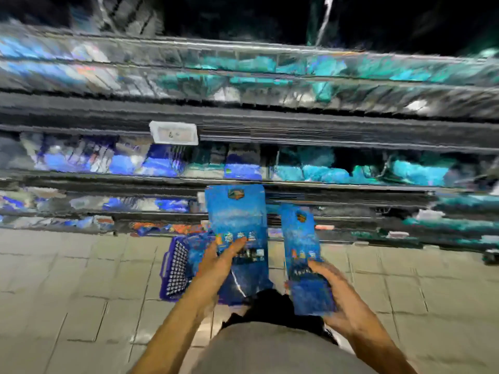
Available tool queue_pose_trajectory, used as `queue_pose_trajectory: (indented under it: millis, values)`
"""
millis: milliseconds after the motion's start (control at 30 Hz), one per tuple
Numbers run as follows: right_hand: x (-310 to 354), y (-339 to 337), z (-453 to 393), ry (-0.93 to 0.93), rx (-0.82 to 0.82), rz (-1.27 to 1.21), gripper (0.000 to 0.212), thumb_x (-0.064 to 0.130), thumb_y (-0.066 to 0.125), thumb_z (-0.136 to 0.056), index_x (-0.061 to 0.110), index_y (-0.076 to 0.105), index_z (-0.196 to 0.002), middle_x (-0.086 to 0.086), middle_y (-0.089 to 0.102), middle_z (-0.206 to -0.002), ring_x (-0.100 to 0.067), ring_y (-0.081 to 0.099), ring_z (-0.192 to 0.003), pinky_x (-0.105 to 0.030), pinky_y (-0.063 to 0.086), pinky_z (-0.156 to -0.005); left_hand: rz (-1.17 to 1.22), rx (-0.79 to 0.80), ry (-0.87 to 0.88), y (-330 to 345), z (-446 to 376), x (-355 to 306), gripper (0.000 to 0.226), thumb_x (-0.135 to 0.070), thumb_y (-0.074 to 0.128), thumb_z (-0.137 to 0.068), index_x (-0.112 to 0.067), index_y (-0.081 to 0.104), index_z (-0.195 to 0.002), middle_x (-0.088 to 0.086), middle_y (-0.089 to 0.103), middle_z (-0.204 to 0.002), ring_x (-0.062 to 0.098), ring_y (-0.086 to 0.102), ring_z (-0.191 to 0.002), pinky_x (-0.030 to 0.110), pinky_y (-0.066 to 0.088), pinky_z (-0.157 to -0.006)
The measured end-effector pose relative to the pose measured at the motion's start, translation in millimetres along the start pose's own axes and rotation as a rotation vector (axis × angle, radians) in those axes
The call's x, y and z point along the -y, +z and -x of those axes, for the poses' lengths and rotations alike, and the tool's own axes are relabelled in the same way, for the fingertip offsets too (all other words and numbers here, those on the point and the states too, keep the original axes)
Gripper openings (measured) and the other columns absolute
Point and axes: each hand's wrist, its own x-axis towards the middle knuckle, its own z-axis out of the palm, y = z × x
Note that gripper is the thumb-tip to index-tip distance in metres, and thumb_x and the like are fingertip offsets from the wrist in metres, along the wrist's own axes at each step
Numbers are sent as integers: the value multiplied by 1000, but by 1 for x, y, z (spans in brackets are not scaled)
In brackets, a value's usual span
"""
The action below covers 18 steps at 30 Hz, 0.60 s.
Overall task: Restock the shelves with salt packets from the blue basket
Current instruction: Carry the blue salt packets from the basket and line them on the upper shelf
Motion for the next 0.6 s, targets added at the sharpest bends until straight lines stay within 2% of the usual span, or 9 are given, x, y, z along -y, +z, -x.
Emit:
queue_pose_trajectory:
  millis: [67, 100, 133, 200, 233, 300, 367, 467, 600]
  values:
    - [1, -18, 23, -108, -74, -99, 57, 22, 71, -75, 6, 64, -128, -23, 72, -114, -36, 75, -78, -40, 61, -59, -70, 94, 24, 18, -2, -10, 57, -62, 86, -60, -47, 61, -109, -6, 65, -130, 23, 57, -128, 50, 41, -113]
    - [0, -28, 34, -174, -123, -118, 59, 23, 70, -77, 5, 60, -132, -23, 70, -119, -34, 75, -81, -41, 62, -62, -108, 139, 38, 30, -1, -14, 43, -58, 87, -64, -48, 61, -97, -9, 68, -121, 24, 60, -124, 52, 44, -110]
    - [0, -37, 44, -256, -192, -117, 59, 23, 69, -78, 4, 59, -133, -21, 69, -122, -33, 75, -86, -42, 63, -68, -143, 188, 57, 44, -1, -17, 42, -54, 89, -63, -45, 62, -94, -9, 70, -117, 27, 63, -120, 54, 46, -108]
    - [1, -56, 67, -404, -344, -111, 55, 20, 70, -77, 4, 61, -129, -18, 72, -120, -32, 73, -98, -44, 61, -83, -189, 291, 92, 76, 5, -22, 47, -41, 92, -64, -31, 68, -103, 3, 75, -116, 33, 68, -114, 58, 48, -104]
    - [1, -70, 87, -475, -419, -131, 51, 19, 72, -76, 4, 65, -123, -17, 74, -115, -30, 74, -98, -41, 61, -82, -227, 369, 120, 102, 12, -25, 44, -30, 90, -69, -23, 70, -108, 8, 76, -113, 34, 69, -111, 58, 49, -104]
    - [6, -83, 105, -535, -487, -138, 35, 14, 73, -76, 5, 72, -109, -14, 78, -102, -23, 77, -85, -31, 62, -67, -288, 438, 169, 128, 19, -32, 48, -25, 88, -67, -17, 71, -112, 11, 77, -109, 36, 71, -106, 49, 51, -97]
    - [9, -105, 132, -594, -563, -205, 20, 9, 73, -81, 8, 74, -101, -10, 79, -90, -20, 77, -73, -26, 59, -56, -351, 529, 213, 164, 32, -38, 61, -37, 89, -51, -17, 73, -107, 8, 79, -103, 35, 73, -101, 48, 56, -89]
    - [16, -143, 166, -649, -633, -232, 34, 23, 77, -80, 10, 70, -111, -12, 79, -97, -31, 78, -82, -34, 61, -59, -399, 660, 261, 220, 53, -44, 63, -46, 89, -43, -22, 74, -99, -3, 80, -96, 23, 77, -90, 37, 61, -71]
    - [32, -201, 215, -745, -751, -230, 47, 36, 79, -73, 12, 69, -113, -10, 79, -99, -31, 77, -85, -33, 61, -58, -375, 773, 300, 298, 92, -35, 48, -45, 90, -48, -34, 79, -93, -4, 80, -97, 16, 77, -86, 26, 60, -64]
